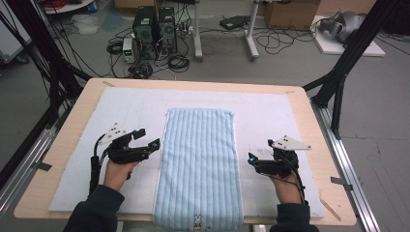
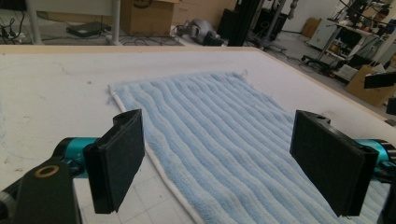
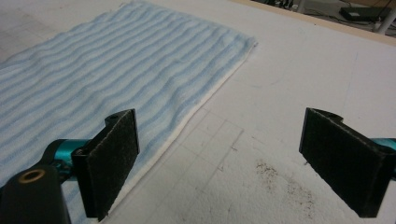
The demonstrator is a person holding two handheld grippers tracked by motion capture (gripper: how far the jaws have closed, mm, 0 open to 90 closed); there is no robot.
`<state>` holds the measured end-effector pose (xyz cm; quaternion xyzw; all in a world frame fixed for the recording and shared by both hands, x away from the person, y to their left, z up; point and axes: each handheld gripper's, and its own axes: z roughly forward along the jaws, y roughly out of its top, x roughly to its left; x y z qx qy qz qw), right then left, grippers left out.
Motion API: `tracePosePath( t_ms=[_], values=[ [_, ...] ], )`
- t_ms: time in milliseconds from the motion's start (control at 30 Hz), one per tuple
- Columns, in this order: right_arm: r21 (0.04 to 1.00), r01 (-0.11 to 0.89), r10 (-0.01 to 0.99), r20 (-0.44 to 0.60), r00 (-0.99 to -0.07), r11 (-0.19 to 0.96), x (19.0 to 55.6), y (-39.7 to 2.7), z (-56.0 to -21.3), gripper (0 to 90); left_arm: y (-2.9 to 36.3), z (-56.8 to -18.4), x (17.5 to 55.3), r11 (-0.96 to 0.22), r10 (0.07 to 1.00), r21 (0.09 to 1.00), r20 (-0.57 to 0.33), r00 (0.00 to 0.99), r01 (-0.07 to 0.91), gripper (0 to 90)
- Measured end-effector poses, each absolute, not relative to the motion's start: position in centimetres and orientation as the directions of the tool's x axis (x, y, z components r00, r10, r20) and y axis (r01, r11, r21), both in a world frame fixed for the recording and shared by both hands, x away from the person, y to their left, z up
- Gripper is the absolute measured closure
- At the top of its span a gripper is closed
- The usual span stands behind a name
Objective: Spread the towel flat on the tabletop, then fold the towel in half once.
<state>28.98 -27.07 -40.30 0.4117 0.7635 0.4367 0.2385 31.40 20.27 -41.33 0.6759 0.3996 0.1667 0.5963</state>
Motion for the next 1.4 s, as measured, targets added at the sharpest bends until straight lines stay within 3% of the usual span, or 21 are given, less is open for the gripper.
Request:
tracePosePath(
  t_ms=[167,600,933,1400],
  values=[
    [0.882,0.385,0.834,-0.015,-0.552,0.271,29.0,-27.1,-39.9,11.2,20.4,-41.2,31.3,0.018,0.744,0.941,-0.238,0.624,0.337,18.3],
    [0.873,0.417,0.832,0.023,-0.554,0.253,30.3,-26.2,-40.2,11.2,20.9,-41.2,32.3,0.025,0.756,0.928,-0.26,0.6,0.371,18.3],
    [0.856,0.442,0.829,0.028,-0.559,0.269,32.3,-25.4,-40.2,11.2,19.9,-40.2,34.3,-0.035,0.745,0.955,-0.171,0.645,0.294,18.4],
    [0.815,0.487,0.829,0.014,-0.56,0.315,36.3,-23.1,-39.8,11.4,18.3,-41.1,37.9,-0.067,0.753,0.906,-0.229,0.617,0.417,22.7]
  ],
)
